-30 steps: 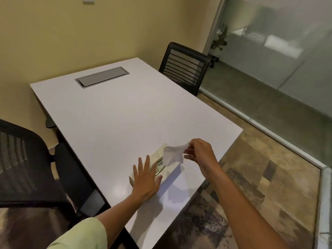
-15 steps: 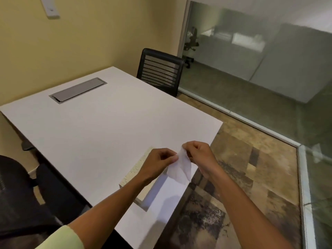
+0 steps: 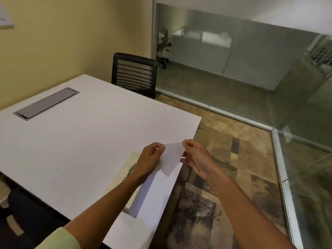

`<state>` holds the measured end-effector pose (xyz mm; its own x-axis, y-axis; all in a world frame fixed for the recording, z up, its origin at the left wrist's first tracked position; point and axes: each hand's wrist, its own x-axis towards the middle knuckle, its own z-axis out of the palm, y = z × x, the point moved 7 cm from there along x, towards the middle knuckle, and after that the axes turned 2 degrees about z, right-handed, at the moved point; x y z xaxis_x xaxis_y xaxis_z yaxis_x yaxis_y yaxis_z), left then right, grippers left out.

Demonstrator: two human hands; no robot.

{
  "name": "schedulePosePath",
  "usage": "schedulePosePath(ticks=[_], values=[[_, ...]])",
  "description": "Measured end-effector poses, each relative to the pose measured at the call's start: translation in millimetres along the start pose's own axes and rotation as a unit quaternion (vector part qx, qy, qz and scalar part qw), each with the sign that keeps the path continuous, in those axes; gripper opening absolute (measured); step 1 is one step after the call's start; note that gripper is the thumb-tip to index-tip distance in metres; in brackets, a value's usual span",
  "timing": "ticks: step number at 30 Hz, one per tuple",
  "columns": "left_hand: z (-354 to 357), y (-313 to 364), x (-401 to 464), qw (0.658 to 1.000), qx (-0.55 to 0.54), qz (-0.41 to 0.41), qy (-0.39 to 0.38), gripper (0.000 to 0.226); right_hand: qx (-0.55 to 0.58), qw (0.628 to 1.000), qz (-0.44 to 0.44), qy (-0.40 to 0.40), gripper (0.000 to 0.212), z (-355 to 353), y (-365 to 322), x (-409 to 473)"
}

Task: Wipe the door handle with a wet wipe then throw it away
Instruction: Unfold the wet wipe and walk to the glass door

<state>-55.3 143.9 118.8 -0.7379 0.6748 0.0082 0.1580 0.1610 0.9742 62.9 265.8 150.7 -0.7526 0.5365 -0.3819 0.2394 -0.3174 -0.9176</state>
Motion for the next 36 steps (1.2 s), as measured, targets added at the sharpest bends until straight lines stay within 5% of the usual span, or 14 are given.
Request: schedulePosePath(ticks=[3,7,13,19,30,36], values=[[17,6,4,0.998,0.054,0.019,-0.027,0.009,0.013,1.000,-0.008,0.009,0.021,-12,-6,-9],[30,38,-2,0.989,0.089,0.107,0.045,0.022,0.024,0.999,-0.013,0.034,0.014,-33,-14,-23],[93,82,-20,0.972,0.070,0.209,-0.079,0.029,0.021,0.994,-0.041,0.099,0.016,-74,-24,-54],[144,111,-30,0.960,0.134,0.226,-0.097,0.013,0.000,0.989,-0.053,0.137,0.018,-127,-26,-89],[247,184,-80,0.955,0.109,0.218,-0.167,0.021,-0.043,0.963,-0.122,0.237,0.014,-229,-26,-169],[309,221,-116,0.943,0.084,0.233,-0.222,0.024,-0.066,0.946,-0.190,0.252,0.054,-275,-32,-226]])
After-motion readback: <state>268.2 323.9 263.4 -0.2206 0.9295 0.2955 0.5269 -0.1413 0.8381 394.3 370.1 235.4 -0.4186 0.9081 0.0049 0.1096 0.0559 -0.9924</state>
